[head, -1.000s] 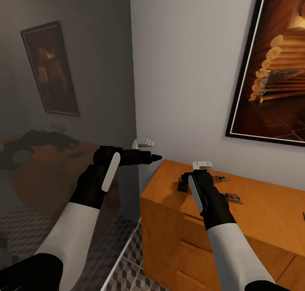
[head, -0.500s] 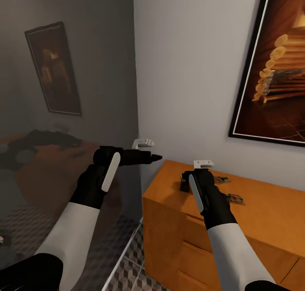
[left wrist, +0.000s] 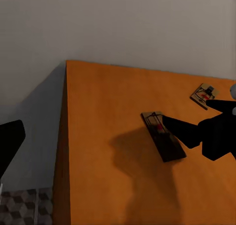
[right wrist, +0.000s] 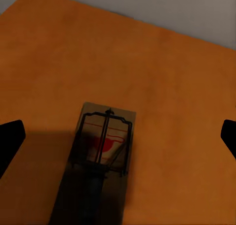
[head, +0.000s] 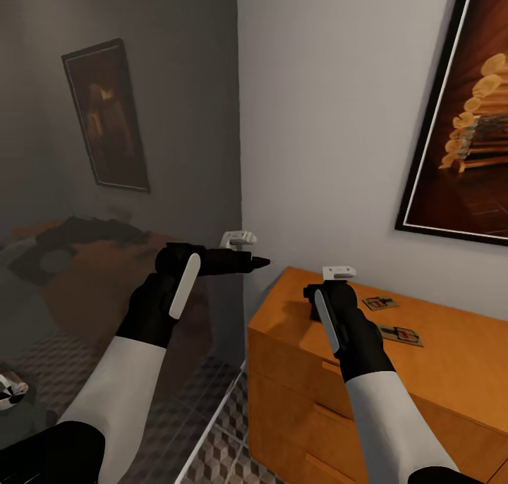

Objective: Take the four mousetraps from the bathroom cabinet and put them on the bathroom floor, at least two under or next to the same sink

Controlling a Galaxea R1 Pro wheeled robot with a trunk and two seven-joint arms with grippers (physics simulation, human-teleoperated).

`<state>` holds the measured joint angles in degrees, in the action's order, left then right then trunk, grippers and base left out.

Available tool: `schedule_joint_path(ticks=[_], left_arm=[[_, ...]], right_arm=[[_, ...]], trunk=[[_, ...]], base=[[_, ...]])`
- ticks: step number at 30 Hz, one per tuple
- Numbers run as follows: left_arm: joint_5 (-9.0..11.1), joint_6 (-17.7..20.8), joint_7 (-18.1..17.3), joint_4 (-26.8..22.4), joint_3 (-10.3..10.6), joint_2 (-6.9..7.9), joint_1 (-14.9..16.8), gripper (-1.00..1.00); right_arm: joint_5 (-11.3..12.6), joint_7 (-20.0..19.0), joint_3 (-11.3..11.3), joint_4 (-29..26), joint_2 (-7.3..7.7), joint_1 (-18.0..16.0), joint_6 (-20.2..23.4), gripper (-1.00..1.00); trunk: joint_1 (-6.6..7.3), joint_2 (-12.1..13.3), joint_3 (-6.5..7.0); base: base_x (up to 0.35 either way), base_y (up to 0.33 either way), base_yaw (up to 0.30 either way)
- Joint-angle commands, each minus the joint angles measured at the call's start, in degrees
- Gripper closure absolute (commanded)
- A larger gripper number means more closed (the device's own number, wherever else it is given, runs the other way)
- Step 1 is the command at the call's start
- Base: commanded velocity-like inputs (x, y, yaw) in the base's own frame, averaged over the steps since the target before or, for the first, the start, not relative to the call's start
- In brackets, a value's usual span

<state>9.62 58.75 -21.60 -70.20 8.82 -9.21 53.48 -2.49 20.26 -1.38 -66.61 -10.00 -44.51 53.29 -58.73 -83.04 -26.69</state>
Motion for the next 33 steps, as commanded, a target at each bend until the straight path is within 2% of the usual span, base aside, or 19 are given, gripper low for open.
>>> schedule_joint_path(ticks=[1,33], left_arm=[[0.2,0.3,0.1,0.0,0.0,-0.01,0.0,-1.0],[0.2,0.3,0.1,0.0,-0.2,0.06,0.0,-1.0]], right_arm=[[-0.2,0.0,-0.1,0.0,0.0,0.0,0.3,-1.0],[-0.3,0.0,-0.1,0.0,0.0,0.0,1.0,-1.0]], trunk=[[0.0,0.0,-0.07],[0.0,0.0,-0.07]], base=[[0.0,0.0,0.013],[0.0,0.0,0.002]])
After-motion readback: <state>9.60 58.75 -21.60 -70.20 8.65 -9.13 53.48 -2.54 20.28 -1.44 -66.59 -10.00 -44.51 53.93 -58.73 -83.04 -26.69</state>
